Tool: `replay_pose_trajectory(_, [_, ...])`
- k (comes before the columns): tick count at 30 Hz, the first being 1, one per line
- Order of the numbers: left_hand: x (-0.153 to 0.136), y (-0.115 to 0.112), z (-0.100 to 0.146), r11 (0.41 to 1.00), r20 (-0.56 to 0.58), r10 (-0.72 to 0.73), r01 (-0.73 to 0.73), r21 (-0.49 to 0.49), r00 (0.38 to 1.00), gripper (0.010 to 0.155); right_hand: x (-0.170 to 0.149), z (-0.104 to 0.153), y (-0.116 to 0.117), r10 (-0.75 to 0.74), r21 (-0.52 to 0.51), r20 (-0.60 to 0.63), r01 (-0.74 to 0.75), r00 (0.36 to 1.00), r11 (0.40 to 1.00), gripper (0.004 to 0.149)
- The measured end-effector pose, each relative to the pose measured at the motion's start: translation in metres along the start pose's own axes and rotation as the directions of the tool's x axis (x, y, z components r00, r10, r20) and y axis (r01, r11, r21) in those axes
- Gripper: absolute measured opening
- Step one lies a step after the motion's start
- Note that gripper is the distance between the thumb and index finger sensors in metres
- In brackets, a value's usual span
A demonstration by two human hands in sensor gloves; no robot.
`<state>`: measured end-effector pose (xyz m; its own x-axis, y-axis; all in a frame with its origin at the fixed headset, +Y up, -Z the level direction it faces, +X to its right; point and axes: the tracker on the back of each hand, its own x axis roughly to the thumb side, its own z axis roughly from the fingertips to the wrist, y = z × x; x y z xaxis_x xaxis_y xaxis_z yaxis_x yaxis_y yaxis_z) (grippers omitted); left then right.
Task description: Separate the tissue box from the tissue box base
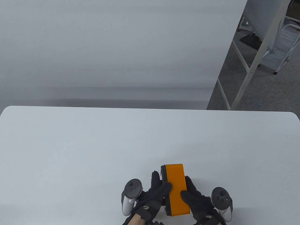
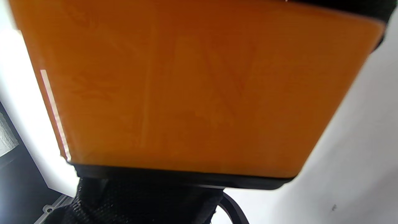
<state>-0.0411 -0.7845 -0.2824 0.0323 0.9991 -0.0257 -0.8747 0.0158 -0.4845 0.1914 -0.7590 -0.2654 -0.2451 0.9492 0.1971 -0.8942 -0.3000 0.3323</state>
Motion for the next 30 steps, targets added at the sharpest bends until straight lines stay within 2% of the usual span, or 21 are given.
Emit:
replay_pose_trajectory(3, [0.001, 0.001, 0.001, 0.999, -0.005, -0.025, 0.025, 0.033, 1.000, 0.114, 0.002, 0.001, -0.002, 0.006, -0.012, -0.002, -0.006, 1.000, 1.000, 0.103])
replay_pose_trajectory(4, [0.001, 0.005, 0.005, 0.991, -0.035, -0.075, 0.078, 0.105, 0.997, 0.115, 0.004, 0.003, -0.007, 0.064, -0.072, -0.008, -0.064, 0.998, 0.995, 0.102])
replay_pose_trajectory(6, [0.000, 0.015, 0.008, 0.969, -0.054, -0.169, 0.176, 0.176, 0.984, 0.115, 0.003, 0.004, -0.016, 0.191, -0.083, -0.001, -0.190, 0.982, 0.978, 0.103])
replay_pose_trajectory(8, [-0.002, 0.024, 0.011, 0.977, -0.028, -0.083, 0.086, 0.196, 0.996, 0.113, 0.002, 0.007, -0.028, 0.144, -0.107, -0.032, -0.147, 0.989, 0.983, 0.103])
replay_pose_trajectory(11, [-0.004, 0.036, 0.013, 0.978, 0.004, 0.070, -0.069, 0.196, 0.998, 0.111, 0.002, 0.009, -0.044, 0.318, -0.103, -0.087, -0.326, 0.944, 0.940, 0.102])
replay_pose_trajectory(14, [-0.009, 0.040, 0.012, 0.960, 0.021, 0.245, -0.245, 0.134, 0.969, 0.112, 0.002, 0.009, -0.054, 0.405, -0.111, -0.178, -0.427, 0.897, 0.897, 0.100])
replay_pose_trajectory(15, [-0.011, 0.040, 0.012, 0.944, 0.023, 0.309, -0.310, 0.115, 0.951, 0.114, 0.002, 0.008, -0.057, 0.451, -0.074, -0.238, -0.479, 0.860, 0.875, 0.100])
replay_pose_trajectory(18, [-0.016, 0.041, 0.011, 0.912, 0.028, 0.401, -0.402, 0.082, 0.916, 0.115, 0.000, 0.007, -0.058, 0.593, -0.015, -0.274, -0.620, 0.757, 0.784, 0.099])
replay_pose_trajectory(25, [-0.014, 0.038, 0.008, 0.941, 0.005, 0.332, -0.331, 0.075, 0.943, 0.110, -0.010, 0.001, -0.040, 0.764, 0.082, -0.269, -0.776, 0.587, 0.625, 0.098])
replay_pose_trajectory(30, [-0.014, 0.039, 0.008, 0.949, 0.008, 0.305, -0.305, 0.081, 0.952, 0.108, -0.012, -0.004, -0.022, 0.870, 0.149, -0.259, -0.873, 0.419, 0.465, 0.098])
